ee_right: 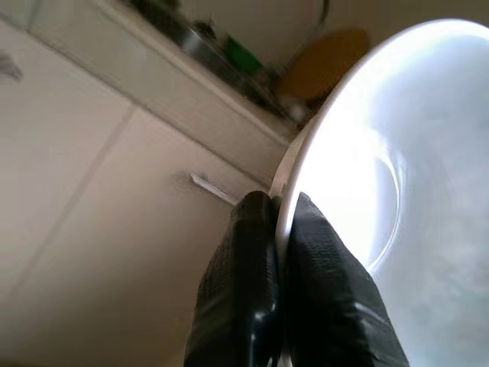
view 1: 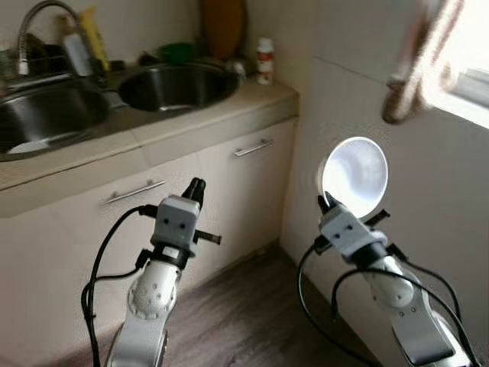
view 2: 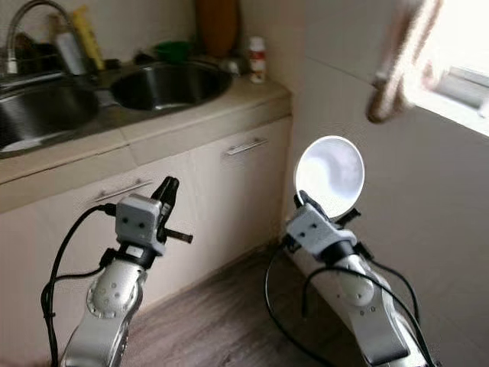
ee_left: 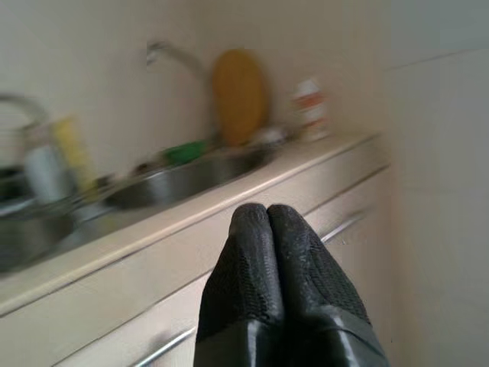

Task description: Kitchen organization

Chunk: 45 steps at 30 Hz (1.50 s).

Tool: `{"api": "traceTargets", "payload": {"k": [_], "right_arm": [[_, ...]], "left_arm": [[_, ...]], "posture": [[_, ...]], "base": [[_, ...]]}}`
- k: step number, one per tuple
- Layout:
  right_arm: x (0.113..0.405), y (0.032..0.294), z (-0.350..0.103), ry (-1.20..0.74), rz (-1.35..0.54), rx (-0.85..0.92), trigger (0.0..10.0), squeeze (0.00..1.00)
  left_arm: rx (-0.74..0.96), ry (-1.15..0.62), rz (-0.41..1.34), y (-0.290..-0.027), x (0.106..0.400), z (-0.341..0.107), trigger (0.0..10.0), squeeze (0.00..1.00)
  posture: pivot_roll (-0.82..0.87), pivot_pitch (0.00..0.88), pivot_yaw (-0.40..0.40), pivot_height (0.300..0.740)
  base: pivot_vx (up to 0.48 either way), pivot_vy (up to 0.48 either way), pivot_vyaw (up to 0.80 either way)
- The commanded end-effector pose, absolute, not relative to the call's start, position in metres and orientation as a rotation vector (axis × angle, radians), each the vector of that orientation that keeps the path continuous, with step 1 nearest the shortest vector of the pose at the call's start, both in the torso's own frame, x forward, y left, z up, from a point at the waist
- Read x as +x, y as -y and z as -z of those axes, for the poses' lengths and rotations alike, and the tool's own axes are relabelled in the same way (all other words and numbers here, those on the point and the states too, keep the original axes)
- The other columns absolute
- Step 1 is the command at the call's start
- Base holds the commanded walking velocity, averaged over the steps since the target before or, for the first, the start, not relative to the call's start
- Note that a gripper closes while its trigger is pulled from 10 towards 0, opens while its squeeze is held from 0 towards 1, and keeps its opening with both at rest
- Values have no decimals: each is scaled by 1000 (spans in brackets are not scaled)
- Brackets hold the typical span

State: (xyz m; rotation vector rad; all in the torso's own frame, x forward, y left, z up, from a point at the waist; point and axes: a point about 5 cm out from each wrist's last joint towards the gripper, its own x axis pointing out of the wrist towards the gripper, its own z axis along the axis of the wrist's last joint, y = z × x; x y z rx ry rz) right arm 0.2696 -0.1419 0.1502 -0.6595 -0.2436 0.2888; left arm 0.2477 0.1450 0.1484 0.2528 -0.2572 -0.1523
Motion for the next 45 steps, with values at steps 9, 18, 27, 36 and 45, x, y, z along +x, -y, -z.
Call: {"api": "traceTargets", "payload": {"k": [9,18,27,36,45], "right_arm": [[268,152,-152,251,-249,-667,0,0],[269,152,-155,268,-236,-661,0,0],[273,156,-163,296,-177,-625,588,0],[274,157,-164,311,-162,-610,0,0],[274,157,-165,318,-154,-605,0,0]], "left_arm": [[236,287,169,-138,248,-154,10000,0],[236,287,168,-138,248,-154,10000,0],[234,292,164,-138,249,-155,10000,0],[229,301,156,-138,249,-155,10000,0],[227,305,158,-138,249,-155,10000,0]], "posture": [[73,0,-24,740],[73,0,-24,740],[75,0,-26,740],[76,0,-29,740],[76,0,-28,740]], "base": [[0,0,800],[0,0,800],[81,0,444],[262,0,0],[290,0,0]]}}
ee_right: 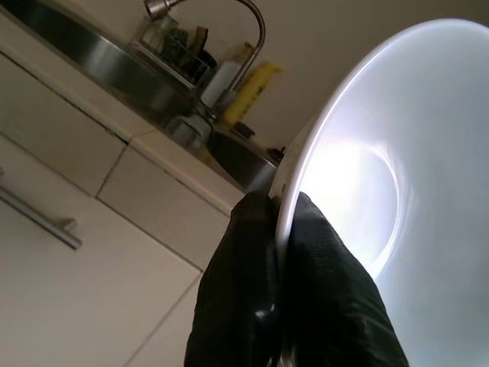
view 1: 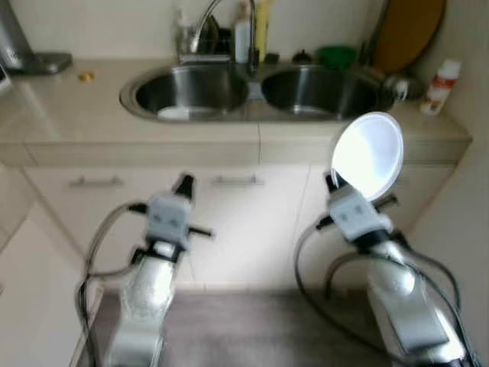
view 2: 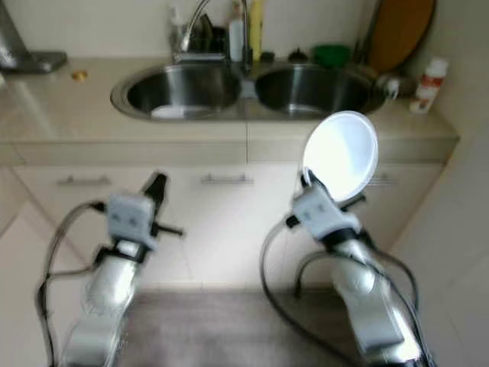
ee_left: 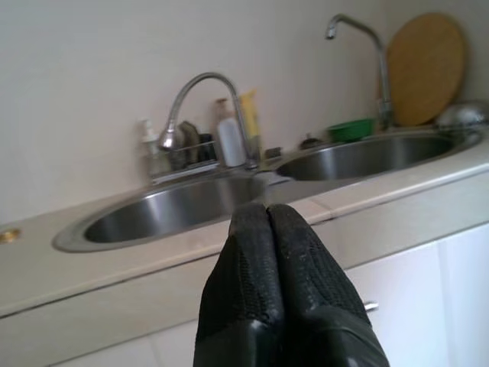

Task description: Kitchen organization

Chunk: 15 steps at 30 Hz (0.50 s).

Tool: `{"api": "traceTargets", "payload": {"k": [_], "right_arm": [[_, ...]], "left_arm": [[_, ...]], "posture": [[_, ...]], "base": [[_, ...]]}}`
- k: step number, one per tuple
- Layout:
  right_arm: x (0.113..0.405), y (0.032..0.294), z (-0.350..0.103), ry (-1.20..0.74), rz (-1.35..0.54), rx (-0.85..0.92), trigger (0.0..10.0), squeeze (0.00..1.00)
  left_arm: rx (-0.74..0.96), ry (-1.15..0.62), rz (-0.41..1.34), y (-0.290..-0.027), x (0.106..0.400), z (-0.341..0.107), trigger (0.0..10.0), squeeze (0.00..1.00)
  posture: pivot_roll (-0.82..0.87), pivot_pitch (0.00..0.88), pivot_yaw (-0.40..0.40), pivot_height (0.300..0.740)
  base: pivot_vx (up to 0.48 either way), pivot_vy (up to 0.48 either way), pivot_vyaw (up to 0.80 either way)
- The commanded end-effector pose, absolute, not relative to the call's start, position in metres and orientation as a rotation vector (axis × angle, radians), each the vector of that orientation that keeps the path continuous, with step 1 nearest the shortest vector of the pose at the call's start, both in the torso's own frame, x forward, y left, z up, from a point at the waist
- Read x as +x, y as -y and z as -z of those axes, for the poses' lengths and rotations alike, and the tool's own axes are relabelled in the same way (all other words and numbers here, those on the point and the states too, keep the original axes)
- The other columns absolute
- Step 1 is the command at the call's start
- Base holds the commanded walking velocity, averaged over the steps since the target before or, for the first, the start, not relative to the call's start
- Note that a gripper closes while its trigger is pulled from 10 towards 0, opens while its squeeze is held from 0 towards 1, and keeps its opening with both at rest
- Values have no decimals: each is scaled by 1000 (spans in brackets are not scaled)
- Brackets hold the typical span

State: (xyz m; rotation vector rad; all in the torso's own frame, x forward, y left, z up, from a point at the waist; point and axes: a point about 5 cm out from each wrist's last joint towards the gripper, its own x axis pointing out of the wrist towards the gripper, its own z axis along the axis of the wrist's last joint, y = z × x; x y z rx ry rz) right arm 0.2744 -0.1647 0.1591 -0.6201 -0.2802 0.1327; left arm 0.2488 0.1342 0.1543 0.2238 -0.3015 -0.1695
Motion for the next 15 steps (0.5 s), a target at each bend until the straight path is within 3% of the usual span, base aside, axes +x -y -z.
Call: {"api": "traceTargets", "payload": {"k": [1,15], "right_arm": [[274,157,-165,319,-153,-605,0,0],[276,160,-169,337,-128,-599,0,0]], "left_arm": [[227,305,159,-138,249,-155,10000,0],[227,308,159,-138,250,-157,10000,0]], "posture": [[76,0,-28,740],[77,0,-28,740]], "base": [[289,0,0],[296,0,0]]}}
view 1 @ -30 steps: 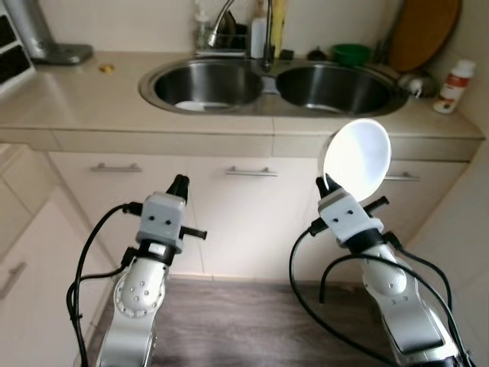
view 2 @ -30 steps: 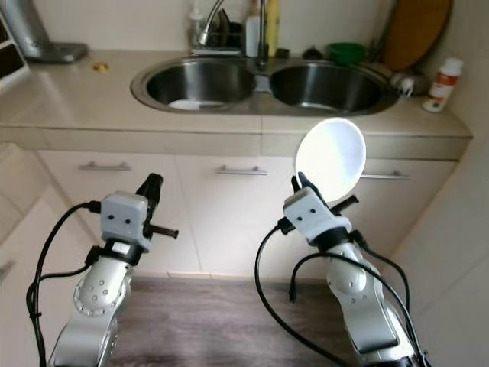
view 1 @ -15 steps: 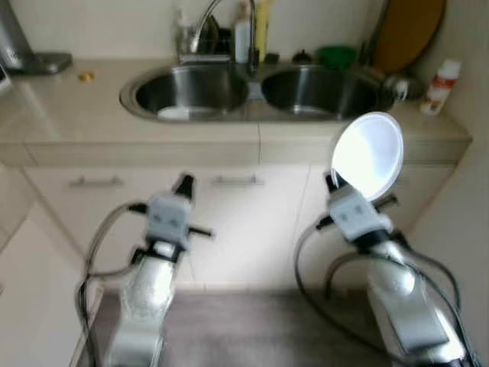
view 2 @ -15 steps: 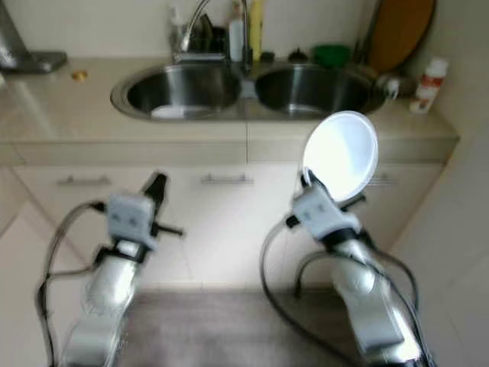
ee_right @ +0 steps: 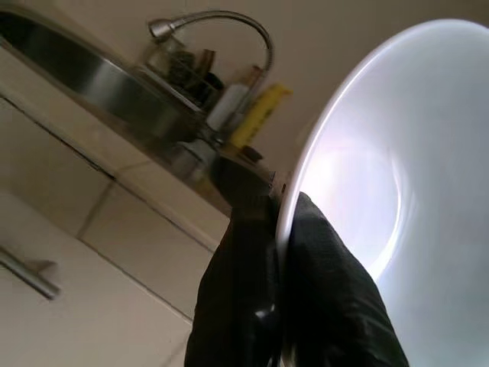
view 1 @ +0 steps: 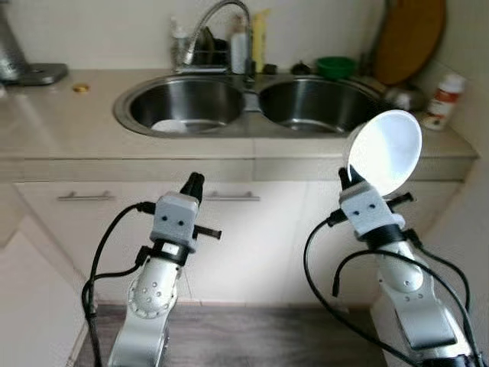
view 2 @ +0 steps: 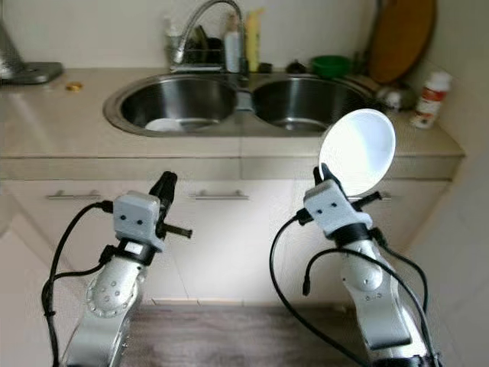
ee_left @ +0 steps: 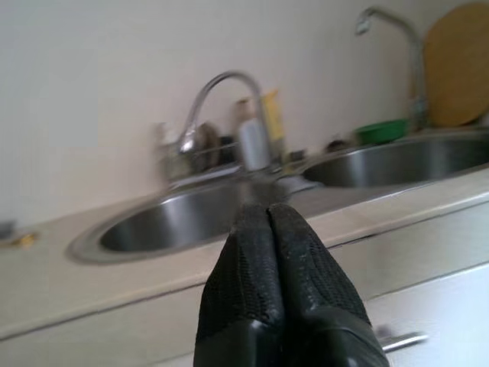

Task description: Kitchen organization

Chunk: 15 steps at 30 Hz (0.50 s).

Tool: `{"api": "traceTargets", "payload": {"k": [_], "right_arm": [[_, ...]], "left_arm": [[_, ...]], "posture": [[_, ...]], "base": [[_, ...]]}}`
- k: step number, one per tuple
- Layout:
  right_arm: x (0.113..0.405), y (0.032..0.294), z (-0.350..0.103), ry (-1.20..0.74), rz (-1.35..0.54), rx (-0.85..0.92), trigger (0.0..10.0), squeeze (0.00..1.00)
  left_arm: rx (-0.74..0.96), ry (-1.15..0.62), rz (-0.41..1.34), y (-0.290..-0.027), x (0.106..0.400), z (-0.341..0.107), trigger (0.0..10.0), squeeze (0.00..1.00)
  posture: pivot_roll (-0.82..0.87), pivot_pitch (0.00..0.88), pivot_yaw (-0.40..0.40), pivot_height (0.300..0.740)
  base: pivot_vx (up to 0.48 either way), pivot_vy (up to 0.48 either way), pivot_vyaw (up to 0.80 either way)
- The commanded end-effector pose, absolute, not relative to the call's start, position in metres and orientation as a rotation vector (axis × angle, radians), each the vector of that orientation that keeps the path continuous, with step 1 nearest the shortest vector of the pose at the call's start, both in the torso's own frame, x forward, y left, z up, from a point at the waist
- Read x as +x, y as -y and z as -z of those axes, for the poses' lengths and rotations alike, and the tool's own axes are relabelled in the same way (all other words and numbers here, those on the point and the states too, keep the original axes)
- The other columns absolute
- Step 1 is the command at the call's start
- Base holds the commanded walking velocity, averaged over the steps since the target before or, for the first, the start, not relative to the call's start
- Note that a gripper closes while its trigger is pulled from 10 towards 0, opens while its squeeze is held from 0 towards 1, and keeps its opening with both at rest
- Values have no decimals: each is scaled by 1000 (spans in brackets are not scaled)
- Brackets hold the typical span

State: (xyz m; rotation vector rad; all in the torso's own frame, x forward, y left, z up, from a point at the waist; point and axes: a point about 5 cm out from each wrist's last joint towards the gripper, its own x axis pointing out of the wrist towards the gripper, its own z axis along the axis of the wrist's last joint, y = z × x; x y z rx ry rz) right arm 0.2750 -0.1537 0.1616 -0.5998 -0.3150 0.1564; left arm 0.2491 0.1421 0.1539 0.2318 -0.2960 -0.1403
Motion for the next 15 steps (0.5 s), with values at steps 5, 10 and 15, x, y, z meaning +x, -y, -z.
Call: {"api": "traceTargets", "payload": {"k": [5,10,15], "right_arm": [[276,160,-169,339,-125,-598,0,0],[276,160,-170,343,-121,-594,0,0],[276,161,-170,347,-118,-595,0,0]], "left_arm": [[227,308,161,-138,250,-157,10000,0],[227,309,162,-138,250,-157,10000,0],[227,309,163,-138,250,-157,10000,0]], "posture": [[77,0,-27,740],[77,0,-26,740],[77,0,-27,740]], "base": [[303,0,0],[306,0,0],[308,0,0]]}}
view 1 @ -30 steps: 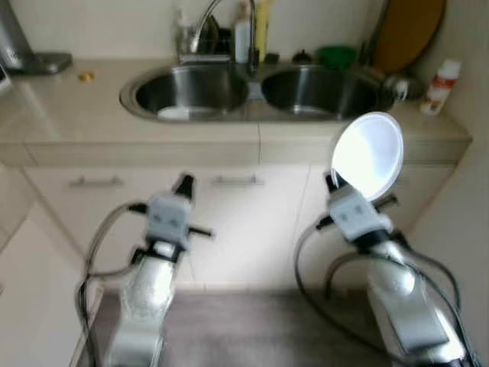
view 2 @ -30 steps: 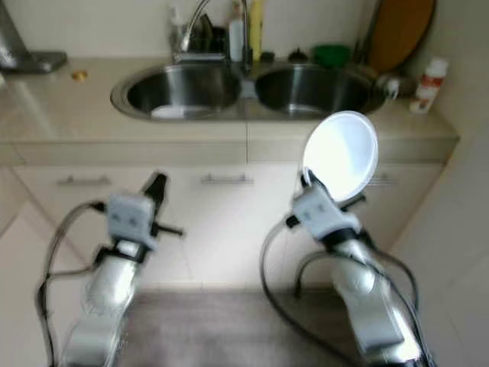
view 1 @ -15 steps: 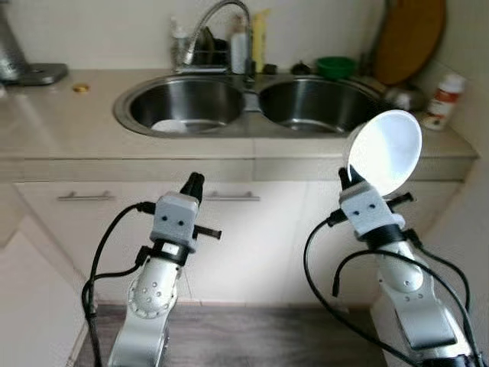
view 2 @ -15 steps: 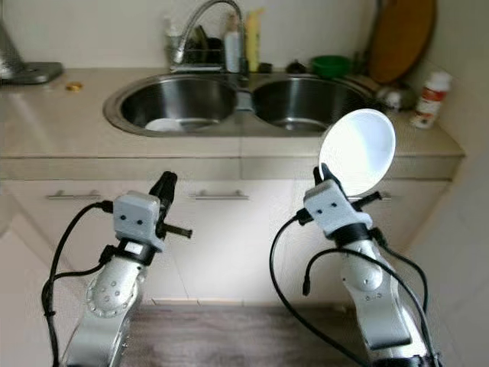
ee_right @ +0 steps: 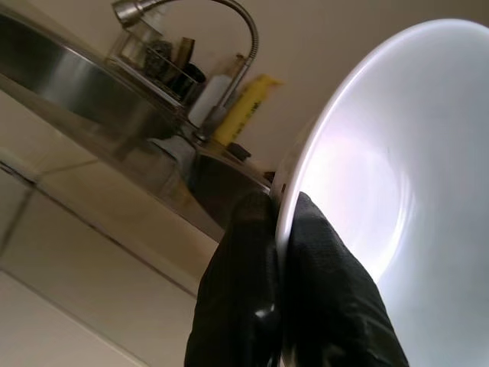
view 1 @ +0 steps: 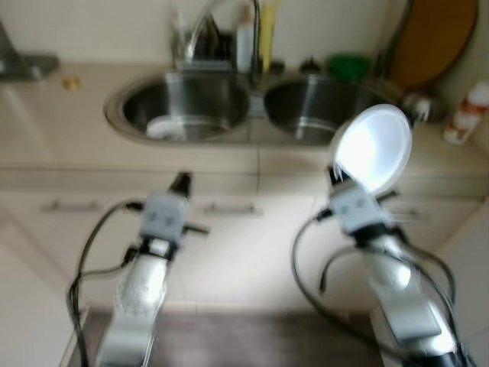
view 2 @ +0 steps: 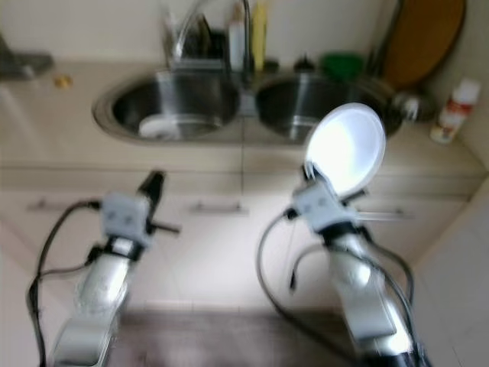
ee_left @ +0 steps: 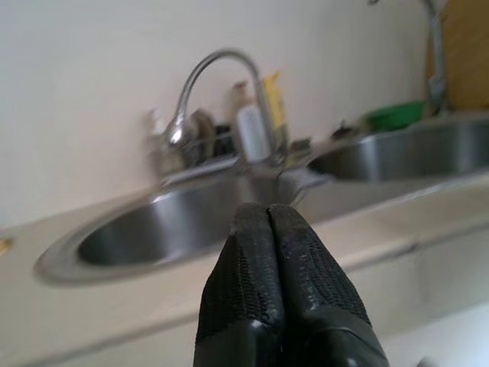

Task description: Kitchen organization

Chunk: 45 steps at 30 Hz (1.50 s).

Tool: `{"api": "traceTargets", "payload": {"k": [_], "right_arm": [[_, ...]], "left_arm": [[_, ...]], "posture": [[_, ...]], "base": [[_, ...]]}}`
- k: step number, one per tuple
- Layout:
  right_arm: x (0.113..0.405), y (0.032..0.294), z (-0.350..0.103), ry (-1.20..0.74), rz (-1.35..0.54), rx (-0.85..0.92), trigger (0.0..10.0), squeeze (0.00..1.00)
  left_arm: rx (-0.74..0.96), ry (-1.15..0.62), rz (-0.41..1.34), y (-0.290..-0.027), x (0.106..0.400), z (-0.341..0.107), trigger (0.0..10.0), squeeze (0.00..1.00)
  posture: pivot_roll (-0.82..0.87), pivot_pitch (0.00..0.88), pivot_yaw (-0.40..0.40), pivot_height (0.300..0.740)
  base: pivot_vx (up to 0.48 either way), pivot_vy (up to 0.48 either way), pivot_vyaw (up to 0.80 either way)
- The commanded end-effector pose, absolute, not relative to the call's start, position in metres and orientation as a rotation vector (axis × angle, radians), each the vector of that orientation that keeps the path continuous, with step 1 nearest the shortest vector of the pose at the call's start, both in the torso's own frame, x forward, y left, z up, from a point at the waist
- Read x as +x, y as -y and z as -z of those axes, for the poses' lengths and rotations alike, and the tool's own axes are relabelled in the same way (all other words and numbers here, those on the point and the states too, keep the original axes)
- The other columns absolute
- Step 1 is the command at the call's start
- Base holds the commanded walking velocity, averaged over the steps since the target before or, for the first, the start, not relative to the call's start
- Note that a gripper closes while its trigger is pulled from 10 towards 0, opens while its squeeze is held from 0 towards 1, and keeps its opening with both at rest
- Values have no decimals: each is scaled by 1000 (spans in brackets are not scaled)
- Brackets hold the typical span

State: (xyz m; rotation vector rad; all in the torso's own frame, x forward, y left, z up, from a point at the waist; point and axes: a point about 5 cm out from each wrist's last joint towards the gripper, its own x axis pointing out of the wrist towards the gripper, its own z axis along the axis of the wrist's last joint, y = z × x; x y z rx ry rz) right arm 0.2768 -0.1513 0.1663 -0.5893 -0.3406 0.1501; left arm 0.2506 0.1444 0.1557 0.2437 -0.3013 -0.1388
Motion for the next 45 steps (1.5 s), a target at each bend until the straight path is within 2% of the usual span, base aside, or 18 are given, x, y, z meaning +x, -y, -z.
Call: {"api": "traceTargets", "payload": {"k": [1,28,36,45], "right_arm": [[276,161,-171,350,-116,-595,0,0],[277,164,-182,413,-84,-599,0,0],[277,161,-181,415,-99,-594,0,0],[279,165,-182,406,-83,-586,0,0]], "left_arm": [[227,309,163,-137,250,-157,10000,0],[225,320,159,-137,251,-159,10000,0],[225,324,159,-137,251,-159,10000,0],[225,325,159,-136,252,-159,10000,0]], "posture": [[77,0,-27,740],[75,0,-28,740],[74,0,-27,740],[76,0,-28,740]], "base": [[311,0,0],[309,0,0],[309,0,776],[304,0,0]]}}
